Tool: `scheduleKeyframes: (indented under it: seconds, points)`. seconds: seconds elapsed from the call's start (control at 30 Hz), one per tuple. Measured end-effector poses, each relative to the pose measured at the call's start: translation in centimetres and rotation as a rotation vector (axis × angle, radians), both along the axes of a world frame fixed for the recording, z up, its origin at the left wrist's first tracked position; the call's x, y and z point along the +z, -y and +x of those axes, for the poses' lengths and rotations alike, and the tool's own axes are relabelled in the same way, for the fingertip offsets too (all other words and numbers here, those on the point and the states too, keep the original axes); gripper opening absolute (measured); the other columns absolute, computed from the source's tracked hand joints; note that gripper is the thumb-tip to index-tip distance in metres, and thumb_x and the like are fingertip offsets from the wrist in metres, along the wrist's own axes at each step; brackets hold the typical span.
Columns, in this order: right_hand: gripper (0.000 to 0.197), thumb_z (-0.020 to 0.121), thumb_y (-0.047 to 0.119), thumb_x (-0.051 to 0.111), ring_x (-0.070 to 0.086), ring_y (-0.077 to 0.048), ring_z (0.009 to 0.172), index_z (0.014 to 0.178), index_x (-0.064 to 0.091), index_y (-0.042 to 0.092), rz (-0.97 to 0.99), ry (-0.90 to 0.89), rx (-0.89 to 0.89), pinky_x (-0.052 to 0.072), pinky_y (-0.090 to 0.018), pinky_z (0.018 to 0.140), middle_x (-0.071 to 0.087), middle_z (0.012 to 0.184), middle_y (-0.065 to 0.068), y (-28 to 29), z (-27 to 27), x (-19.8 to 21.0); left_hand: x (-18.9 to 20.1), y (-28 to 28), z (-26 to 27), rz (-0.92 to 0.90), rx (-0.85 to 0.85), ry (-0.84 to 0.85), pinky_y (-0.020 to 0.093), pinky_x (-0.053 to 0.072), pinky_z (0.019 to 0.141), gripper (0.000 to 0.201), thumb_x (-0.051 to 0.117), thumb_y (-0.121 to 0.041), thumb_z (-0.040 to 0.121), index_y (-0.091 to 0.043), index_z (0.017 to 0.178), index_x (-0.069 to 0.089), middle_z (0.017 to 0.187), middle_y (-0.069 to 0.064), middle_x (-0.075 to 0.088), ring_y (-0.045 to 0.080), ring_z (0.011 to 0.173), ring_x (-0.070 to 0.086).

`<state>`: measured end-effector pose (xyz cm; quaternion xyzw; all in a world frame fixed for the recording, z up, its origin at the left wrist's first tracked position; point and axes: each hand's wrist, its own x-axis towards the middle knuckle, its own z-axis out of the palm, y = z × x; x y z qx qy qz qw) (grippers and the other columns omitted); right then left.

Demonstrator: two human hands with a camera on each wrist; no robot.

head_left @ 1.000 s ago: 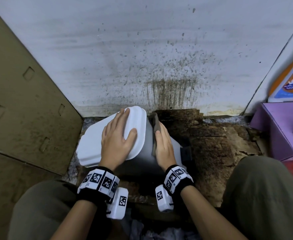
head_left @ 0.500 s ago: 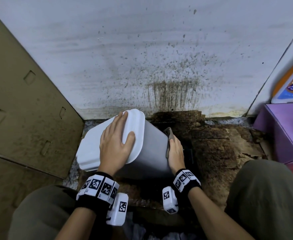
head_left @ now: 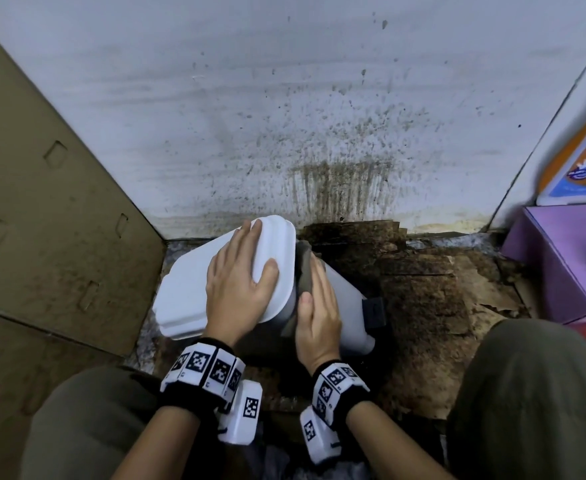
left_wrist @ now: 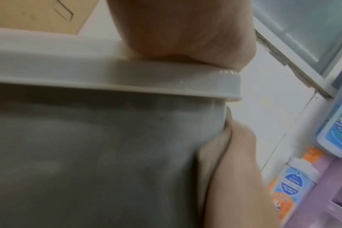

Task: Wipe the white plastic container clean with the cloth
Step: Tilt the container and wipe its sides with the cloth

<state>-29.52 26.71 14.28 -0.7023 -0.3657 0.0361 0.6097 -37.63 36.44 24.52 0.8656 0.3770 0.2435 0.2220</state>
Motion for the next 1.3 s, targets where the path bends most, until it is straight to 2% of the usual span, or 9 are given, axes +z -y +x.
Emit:
scheduleKeyframes:
  seconds: [0.13,0.23,0.4,0.63,0.83,0.93,1.07,1.23,1.3]
  points:
    - [0.056,0.104,0.045,0.023,0.027,-0.006,0.15,0.154,0.03,0.022,-0.111,-0.167,-0.047,0.022,-0.032,0.124,0.031,0.161,0.007,2.5,2.0,-4.7,0.0,-0.2,0.0,-0.013,0.008,0.013,0.048,0.027,0.119,0.07,0.034,-0.054,0.088,-0.032,0.155,0.036,0.161,-0.014,0.034,0.012,0.148,0.03]
    - [0.055,0.1,0.049,0.023,0.022,-0.007,0.151,0.153,0.024,0.032,-0.205,-0.352,-0.102,0.016,-0.03,0.124,0.026,0.162,0.01,4.6,2.8,-7.0,0.1,-0.1,-0.1,-0.013,0.007,0.021,0.048,0.028,0.119,0.069,0.034,-0.054,0.088,-0.032,0.154,0.037,0.161,-0.015,0.035,0.013,0.147,0.031]
    - [0.06,0.099,0.045,0.023,0.019,-0.009,0.152,0.156,0.028,0.025,-0.221,-0.461,-0.155,0.012,-0.035,0.126,0.026,0.163,0.009,4.2,3.0,-7.2,0.0,-0.2,0.0,-0.007,0.011,0.016,0.049,0.028,0.119,0.069,0.034,-0.053,0.088,-0.032,0.154,0.037,0.161,-0.014,0.035,0.014,0.147,0.032]
    - [0.053,0.102,0.039,0.032,0.024,-0.002,0.148,0.153,0.034,0.026,-0.101,-0.459,-0.101,0.015,-0.032,0.126,0.03,0.157,0.018,1.1,1.2,-2.3,0.0,-0.2,0.1,-0.012,0.014,0.016,0.047,0.027,0.119,0.07,0.032,-0.053,0.088,-0.032,0.155,0.036,0.162,-0.013,0.034,0.013,0.148,0.03]
    - [0.041,0.108,0.027,0.039,0.04,0.001,0.14,0.148,0.047,0.026,0.059,-0.476,-0.05,0.033,-0.027,0.118,0.05,0.149,0.013,-0.2,0.6,3.7,0.0,0.6,0.3,-0.008,-0.02,-0.043,0.046,0.022,0.121,0.073,0.03,-0.057,0.088,-0.034,0.157,0.03,0.164,-0.014,0.027,0.011,0.151,0.023]
    - [0.035,0.109,0.026,0.038,0.049,0.004,0.131,0.14,0.053,0.031,0.185,-0.632,0.006,0.039,-0.017,0.109,0.058,0.136,0.021,0.1,1.3,6.9,0.0,0.9,0.5,-0.014,-0.033,-0.071,0.043,0.018,0.123,0.074,0.028,-0.06,0.088,-0.034,0.158,0.028,0.165,-0.014,0.024,0.009,0.152,0.018]
    - [0.037,0.108,0.032,0.041,0.046,0.001,0.13,0.144,0.047,0.03,0.254,-0.893,0.056,0.035,-0.028,0.116,0.053,0.139,0.021,0.8,3.5,10.0,0.4,1.6,1.5,-0.128,-0.09,-0.017,0.041,0.011,0.124,0.077,0.016,-0.059,0.089,-0.031,0.16,0.02,0.167,-0.017,0.017,0.001,0.153,0.009]
    - [0.04,0.107,0.038,0.04,0.05,-0.004,0.134,0.145,0.05,0.03,0.083,-0.595,0.191,0.038,-0.037,0.115,0.057,0.143,0.014,2.2,5.6,10.0,0.9,2.9,2.5,-0.478,-0.207,0.193,0.037,0.003,0.126,0.064,0.031,-0.047,0.093,-0.035,0.156,0.031,0.161,-0.023,0.025,-0.005,0.151,0.012]
    - [0.043,0.106,0.04,0.04,0.042,-0.001,0.14,0.147,0.048,0.031,-0.03,-0.422,0.191,0.034,-0.038,0.119,0.05,0.149,0.015,2.8,6.2,9.4,1.4,3.0,2.4,-0.639,-0.189,0.345,0.032,0.015,0.125,0.055,0.043,-0.043,0.095,-0.037,0.15,0.043,0.155,-0.022,0.04,-0.004,0.147,0.026]
